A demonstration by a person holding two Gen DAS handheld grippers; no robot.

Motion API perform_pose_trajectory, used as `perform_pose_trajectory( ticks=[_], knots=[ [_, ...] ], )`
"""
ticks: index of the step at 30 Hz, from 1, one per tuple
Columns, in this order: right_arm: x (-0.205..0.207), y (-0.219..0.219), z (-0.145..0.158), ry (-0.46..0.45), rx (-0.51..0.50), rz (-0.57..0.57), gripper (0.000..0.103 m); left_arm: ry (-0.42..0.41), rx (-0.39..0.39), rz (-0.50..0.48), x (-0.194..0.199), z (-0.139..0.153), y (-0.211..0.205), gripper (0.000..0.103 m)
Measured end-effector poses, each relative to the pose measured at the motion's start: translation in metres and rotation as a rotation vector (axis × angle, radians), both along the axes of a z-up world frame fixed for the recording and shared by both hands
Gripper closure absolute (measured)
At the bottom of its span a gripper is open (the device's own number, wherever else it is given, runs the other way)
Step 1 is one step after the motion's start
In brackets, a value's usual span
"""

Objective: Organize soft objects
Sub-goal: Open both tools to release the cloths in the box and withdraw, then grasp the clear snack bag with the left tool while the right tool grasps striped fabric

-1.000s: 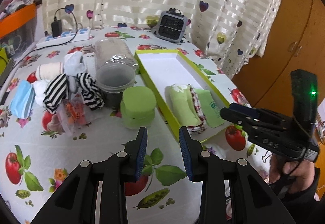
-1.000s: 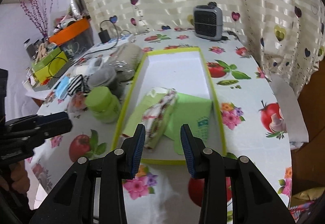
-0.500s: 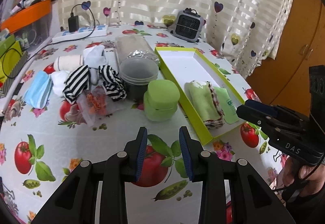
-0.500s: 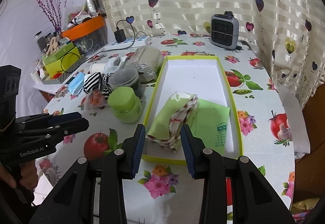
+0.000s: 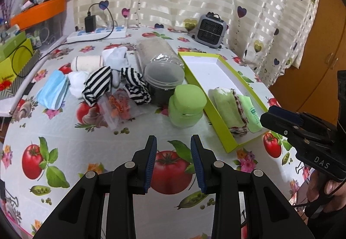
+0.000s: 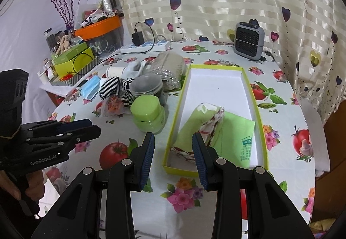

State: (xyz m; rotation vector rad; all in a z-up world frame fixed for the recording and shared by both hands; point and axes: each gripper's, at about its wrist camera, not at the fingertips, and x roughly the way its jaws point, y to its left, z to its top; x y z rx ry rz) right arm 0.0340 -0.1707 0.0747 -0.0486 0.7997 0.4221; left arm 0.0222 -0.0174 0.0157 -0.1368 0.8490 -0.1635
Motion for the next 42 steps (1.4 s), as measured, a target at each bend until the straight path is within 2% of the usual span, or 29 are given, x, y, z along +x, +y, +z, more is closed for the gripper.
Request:
perform_pose_trajectory(
  ticks=[3, 9, 14, 25, 27, 35, 42],
  knots=[
    [0.000, 0.004, 0.001, -0.003, -0.001, 0.009, 0.066, 0.009, -0.005, 0.020, 0.000, -0.001, 0.004, 0.072],
    [-0.001, 0.012, 0.000, -0.003, -0.004, 0.030, 0.066, 0.041, 0.036, 0.112, 0.003, -0.009, 0.020, 0.072],
    [0.001, 0.017, -0.002, 0.005, -0.005, 0.042, 0.066, 0.043, 0.021, 0.113, 0.002, -0.014, 0.030, 0.072],
    [0.001, 0.035, -0.005, -0.009, 0.006, 0.104, 0.065, 0.049, -0.071, 0.147, 0.001, -0.023, 0.060, 0.072],
    [0.002, 0.038, -0.006, -0.011, 0.008, 0.109, 0.058, 0.055, -0.076, 0.163, 0.003, -0.025, 0.066, 0.072],
    [0.003, 0.046, -0.008, -0.007, 0.016, 0.148, 0.057, 0.088, -0.092, 0.198, 0.026, -0.035, 0.081, 0.072],
    [0.008, 0.050, -0.011, -0.001, 0.005, 0.160, 0.057, 0.132, -0.211, 0.175, 0.056, -0.050, 0.089, 0.072]
  ],
)
